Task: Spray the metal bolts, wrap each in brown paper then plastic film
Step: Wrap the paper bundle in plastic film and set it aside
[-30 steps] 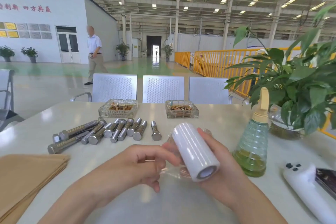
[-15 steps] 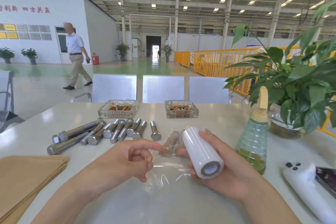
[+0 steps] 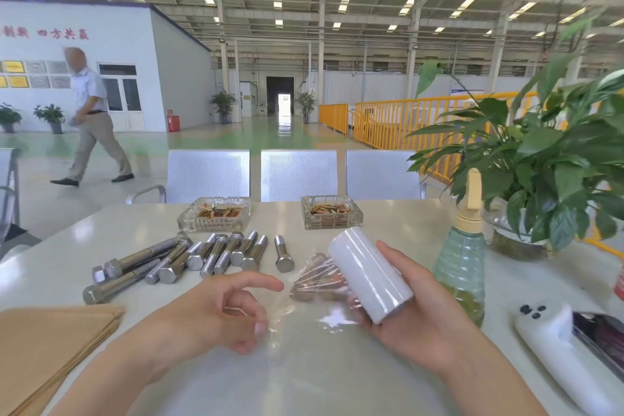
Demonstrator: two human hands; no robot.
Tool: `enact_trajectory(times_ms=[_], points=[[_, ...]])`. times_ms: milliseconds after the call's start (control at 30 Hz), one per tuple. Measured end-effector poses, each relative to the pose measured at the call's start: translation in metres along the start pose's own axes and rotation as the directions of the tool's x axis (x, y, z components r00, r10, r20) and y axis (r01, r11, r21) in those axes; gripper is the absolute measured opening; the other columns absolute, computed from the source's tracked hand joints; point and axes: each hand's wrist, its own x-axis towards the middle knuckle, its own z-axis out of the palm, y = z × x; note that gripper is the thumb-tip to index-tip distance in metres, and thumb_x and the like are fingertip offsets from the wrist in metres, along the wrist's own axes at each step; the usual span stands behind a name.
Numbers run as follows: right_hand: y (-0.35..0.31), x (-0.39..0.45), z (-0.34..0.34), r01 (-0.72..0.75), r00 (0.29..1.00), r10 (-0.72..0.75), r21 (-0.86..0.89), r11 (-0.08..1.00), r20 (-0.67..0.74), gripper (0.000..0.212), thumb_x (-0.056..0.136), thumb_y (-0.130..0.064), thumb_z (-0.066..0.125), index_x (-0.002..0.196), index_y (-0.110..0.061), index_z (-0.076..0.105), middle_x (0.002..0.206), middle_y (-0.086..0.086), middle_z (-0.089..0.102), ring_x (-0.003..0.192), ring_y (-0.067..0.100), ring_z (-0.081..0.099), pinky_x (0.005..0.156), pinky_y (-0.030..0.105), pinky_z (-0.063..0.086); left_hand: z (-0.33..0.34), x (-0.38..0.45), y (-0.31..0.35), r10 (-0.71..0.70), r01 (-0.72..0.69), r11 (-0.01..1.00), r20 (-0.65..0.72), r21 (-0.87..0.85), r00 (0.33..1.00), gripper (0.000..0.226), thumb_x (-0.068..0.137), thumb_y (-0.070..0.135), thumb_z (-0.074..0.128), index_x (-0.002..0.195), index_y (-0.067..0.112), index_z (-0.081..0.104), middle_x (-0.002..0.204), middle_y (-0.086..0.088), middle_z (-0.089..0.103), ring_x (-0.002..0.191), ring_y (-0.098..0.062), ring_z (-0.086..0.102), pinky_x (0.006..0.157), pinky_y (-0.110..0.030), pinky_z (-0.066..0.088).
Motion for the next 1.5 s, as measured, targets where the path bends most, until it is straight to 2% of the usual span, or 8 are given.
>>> enact_trajectory(times_ms=[133, 233, 333, 500, 633, 800, 1133, 1500], points=[[0.001, -0.002, 0.003, -0.022, 0.998, 0.025, -0.046, 0.999, 0.065, 0.046, 0.081, -0.04, 0.081, 0.12, -0.016, 0.077, 0.114, 0.023, 0.073, 0.077, 0.027, 0.067, 0.068, 0.034, 0.045, 0.004, 0.005, 0.008, 0.037, 0.017, 0.987, -0.328, 0.16, 0.944, 0.03, 0.088, 0.005, 0.072, 0.096, 0.033, 0.08, 0.098, -0.003, 0.075, 0.088, -0.027, 0.073, 0.078, -0.042, 0.06], [0.003, -0.001, 0.001, -0.01, 0.993, 0.017, -0.058, 0.998, 0.117, 0.048, 0.085, -0.04, 0.079, 0.124, -0.013, 0.074, 0.123, 0.025, 0.07, 0.087, 0.027, 0.07, 0.071, 0.034, 0.041, 0.014, 0.011, 0.028, 0.369, -0.036, 0.872, -0.608, 0.488, 0.703, 0.033, 0.088, 0.012, 0.071, 0.079, 0.043, 0.077, 0.087, 0.021, 0.072, 0.073, 0.0, 0.065, 0.068, -0.024, 0.053], [0.005, 0.0, 0.003, 0.01, 0.986, 0.008, -0.107, 0.994, 0.168, 0.05, 0.087, -0.044, 0.078, 0.126, -0.014, 0.073, 0.125, 0.023, 0.069, 0.084, 0.026, 0.071, 0.065, 0.033, 0.042, 0.031, 0.007, 0.058, 0.71, -0.272, 0.528, -0.243, 0.804, 0.661, 0.03, 0.087, 0.026, 0.074, 0.105, 0.048, 0.069, 0.114, 0.035, 0.061, 0.111, 0.012, 0.053, 0.088, -0.008, 0.039], [0.007, 0.002, 0.006, 0.039, 0.966, 0.008, -0.178, 0.983, 0.257, 0.03, 0.084, -0.042, 0.082, 0.1, -0.018, 0.076, 0.083, 0.006, 0.063, 0.075, 0.022, 0.065, 0.058, 0.032, 0.04, 0.064, 0.023, 0.087, 0.512, -0.452, 0.183, 0.307, 0.873, 0.802, 0.062, 0.083, 0.049, 0.073, 0.138, 0.048, 0.045, 0.138, 0.028, 0.042, 0.133, 0.005, 0.03, 0.108, -0.013, 0.025], [0.002, 0.001, 0.0, -0.013, 0.943, 0.048, -0.109, 0.994, 0.328, 0.064, 0.095, -0.074, 0.049, 0.107, -0.017, 0.077, 0.093, 0.008, 0.067, 0.078, 0.023, 0.058, 0.064, 0.031, 0.038, 0.057, 0.03, 0.097, 0.495, -0.37, 0.358, 0.162, 0.857, 0.853, 0.056, 0.076, 0.049, 0.081, 0.125, 0.044, 0.055, 0.117, 0.025, 0.052, 0.112, 0.004, 0.042, 0.097, -0.026, 0.042], [0.002, 0.004, 0.009, 0.133, 0.972, -0.023, -0.465, 0.875, 0.235, 0.094, 0.083, -0.088, 0.024, 0.116, -0.019, 0.078, 0.115, 0.011, 0.076, 0.072, 0.011, 0.047, 0.064, 0.028, 0.031, 0.042, 0.028, 0.09, 0.486, -0.236, 0.659, -0.165, 0.714, 0.858, 0.054, 0.062, 0.077, 0.07, 0.097, 0.039, 0.057, 0.097, 0.02, 0.064, 0.086, 0.001, 0.059, 0.072, -0.025, 0.051], [0.015, -0.003, 0.013, 0.229, 0.972, -0.19, -0.732, 0.642, 0.137, 0.023, 0.085, -0.047, 0.074, 0.098, -0.03, 0.082, 0.109, -0.007, 0.078, 0.085, 0.01, 0.042, 0.072, 0.025, 0.031, 0.034, 0.033, 0.052, 0.183, -0.081, 0.96, -0.382, 0.267, 0.906, 0.044, 0.071, 0.067, 0.069, 0.087, 0.026, 0.074, 0.084, -0.002, 0.074, 0.072, -0.012, 0.071, 0.056, -0.021, 0.055], [0.015, -0.005, 0.009, 0.208, 0.978, -0.145, -0.765, 0.609, 0.15, 0.013, 0.089, -0.032, 0.073, 0.098, -0.022, 0.076, 0.101, -0.002, 0.08, 0.102, -0.001, 0.069, 0.089, 0.022, 0.041, 0.015, 0.027, 0.046, 0.052, -0.087, 0.994, -0.415, -0.067, 0.909, 0.061, 0.069, 0.072, 0.069, 0.112, 0.029, 0.076, 0.115, -0.001, 0.075, 0.105, -0.024, 0.072, 0.102, -0.046, 0.052]])
